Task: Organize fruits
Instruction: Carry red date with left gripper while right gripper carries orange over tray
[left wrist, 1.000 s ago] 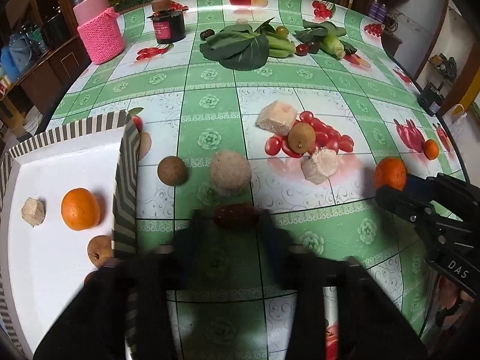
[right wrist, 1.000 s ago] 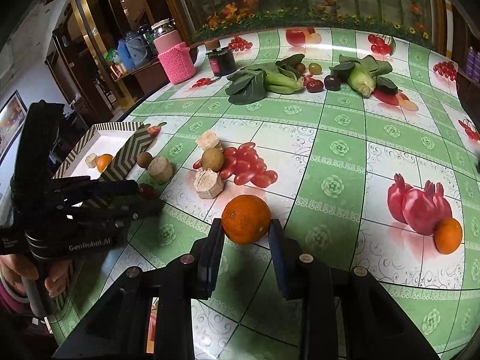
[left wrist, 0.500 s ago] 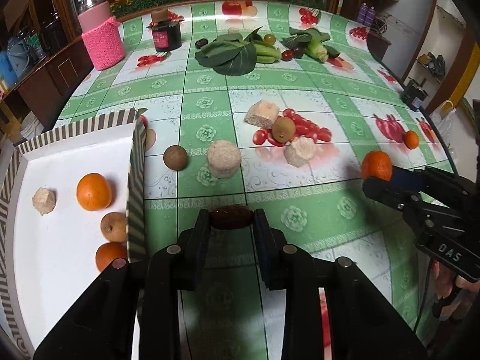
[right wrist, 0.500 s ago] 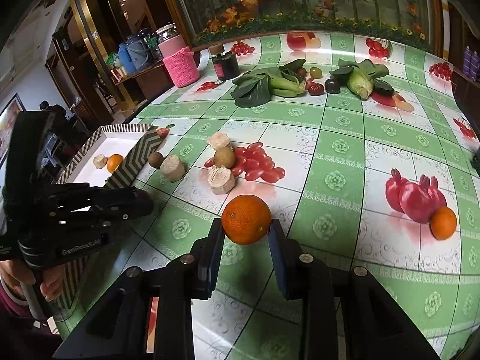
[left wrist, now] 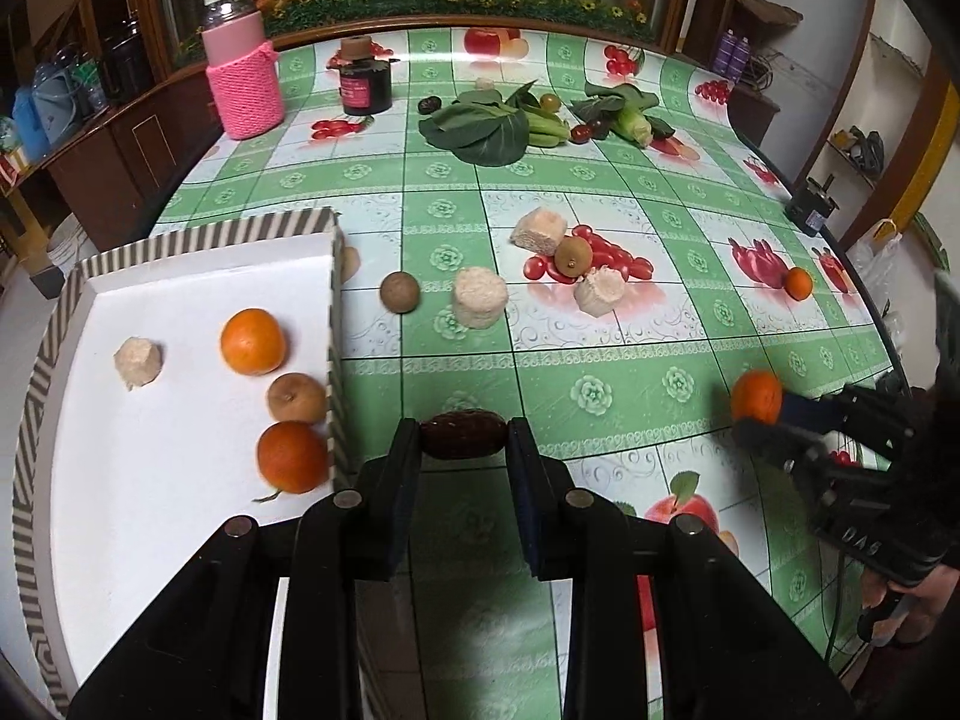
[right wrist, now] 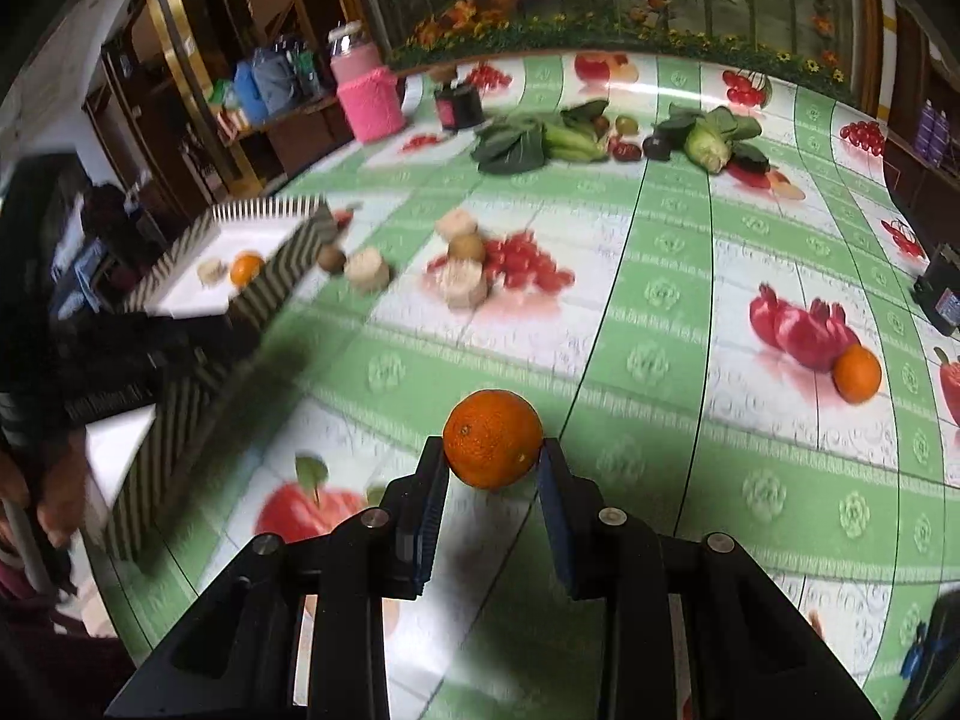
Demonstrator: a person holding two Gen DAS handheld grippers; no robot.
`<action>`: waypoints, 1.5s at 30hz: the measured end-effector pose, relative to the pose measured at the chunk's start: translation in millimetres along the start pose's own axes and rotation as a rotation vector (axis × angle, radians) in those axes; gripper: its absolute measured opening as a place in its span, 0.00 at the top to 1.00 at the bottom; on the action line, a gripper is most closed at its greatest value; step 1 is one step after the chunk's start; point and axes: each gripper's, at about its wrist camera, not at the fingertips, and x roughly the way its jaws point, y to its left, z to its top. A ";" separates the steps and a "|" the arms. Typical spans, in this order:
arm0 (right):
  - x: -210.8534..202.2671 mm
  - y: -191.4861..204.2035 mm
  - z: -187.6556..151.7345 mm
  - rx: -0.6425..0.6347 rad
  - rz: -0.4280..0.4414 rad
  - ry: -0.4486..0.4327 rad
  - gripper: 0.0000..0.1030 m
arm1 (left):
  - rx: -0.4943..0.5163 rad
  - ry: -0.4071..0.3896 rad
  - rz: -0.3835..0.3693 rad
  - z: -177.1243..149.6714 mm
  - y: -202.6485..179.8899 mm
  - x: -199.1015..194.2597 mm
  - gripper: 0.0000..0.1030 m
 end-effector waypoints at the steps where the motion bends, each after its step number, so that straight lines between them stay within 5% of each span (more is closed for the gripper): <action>1: 1.1 1.5 -2.5 -0.005 -0.002 0.009 0.70 | -0.001 -0.002 -0.001 -0.7 0.6 -1.1 0.75; 8: 10.5 10.6 -5.7 -0.026 -0.027 0.049 0.65 | -0.009 -0.001 -0.012 -4.4 2.3 -4.5 0.75; 12: 10.5 5.6 -1.9 0.018 -0.008 0.026 0.47 | -0.015 0.001 -0.009 -5.0 5.7 -4.7 0.75; 22: 21.6 18.0 6.8 -0.021 -0.008 0.028 0.48 | -0.026 0.011 -0.014 -6.8 10.6 -2.3 0.75; 23: 24.6 19.0 7.3 -0.027 -0.016 0.036 0.52 | -0.026 0.011 -0.015 -6.9 11.3 -2.7 0.75; 24: 25.5 20.3 8.2 -0.037 -0.034 0.028 0.68 | -0.025 0.010 -0.014 -6.9 11.5 -3.0 0.75; 45: 3.0 74.7 24.9 -0.052 0.069 -0.041 0.69 | -0.033 -0.044 0.077 -18.5 49.9 -31.3 0.75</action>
